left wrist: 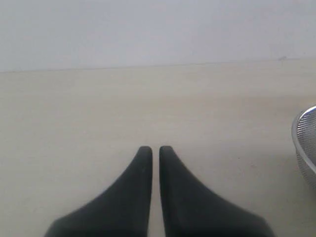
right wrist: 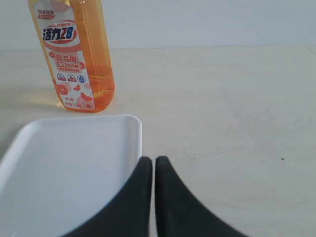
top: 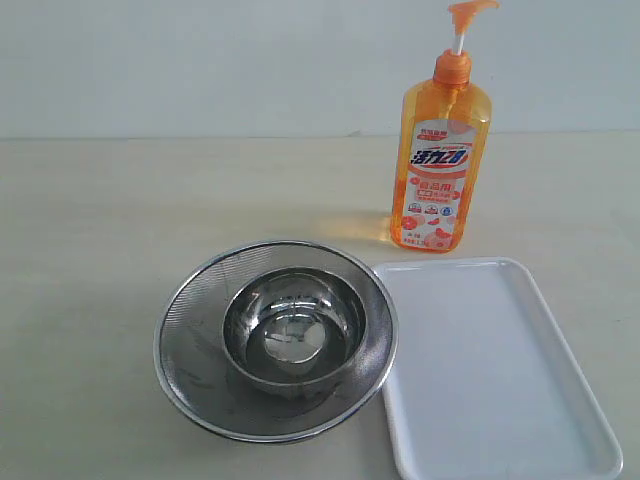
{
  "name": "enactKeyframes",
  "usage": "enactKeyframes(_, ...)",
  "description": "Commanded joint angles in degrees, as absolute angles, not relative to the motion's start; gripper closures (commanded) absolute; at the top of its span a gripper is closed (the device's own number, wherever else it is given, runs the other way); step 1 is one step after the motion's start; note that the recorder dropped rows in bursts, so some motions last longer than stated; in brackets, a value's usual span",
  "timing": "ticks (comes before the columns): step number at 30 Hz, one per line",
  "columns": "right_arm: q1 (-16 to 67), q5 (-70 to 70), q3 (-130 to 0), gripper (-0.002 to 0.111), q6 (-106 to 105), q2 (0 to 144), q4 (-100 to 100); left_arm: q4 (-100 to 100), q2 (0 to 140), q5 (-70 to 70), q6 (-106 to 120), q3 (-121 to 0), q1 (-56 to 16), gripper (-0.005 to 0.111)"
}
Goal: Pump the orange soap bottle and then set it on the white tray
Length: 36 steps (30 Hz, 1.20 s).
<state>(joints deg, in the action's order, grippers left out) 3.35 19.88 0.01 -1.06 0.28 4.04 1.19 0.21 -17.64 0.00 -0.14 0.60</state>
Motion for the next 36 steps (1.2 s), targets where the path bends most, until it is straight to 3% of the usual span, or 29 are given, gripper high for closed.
enactKeyframes(1,3.0,19.1,0.0,0.108,-1.2,0.0,4.2,4.1,0.0,-15.4,0.0,0.0,0.6,0.102)
enactKeyframes(6,3.0,19.1,0.0,0.108,-1.2,0.0,4.2,4.1,0.0,-9.7,0.0,0.0,0.6,0.102)
enactKeyframes(13,3.0,19.1,0.0,0.108,-1.2,0.0,4.2,2.4,0.0,9.5,-4.5,-0.7,0.6,0.102)
enactKeyframes(21,3.0,19.1,0.0,0.108,-1.2,0.0,4.2,5.5,4.1,6.0,-6.4,-13.1,0.6,0.102)
enactKeyframes(29,3.0,19.1,0.0,0.108,-1.2,0.0,4.2,3.1,26.7,-11.4,-6.4,-30.1,0.6,0.102)
enactKeyframes(36,3.0,19.1,0.0,0.108,-1.2,0.0,4.2,1.9,37.2,-2.8,-6.8,-30.3,0.6,0.102)
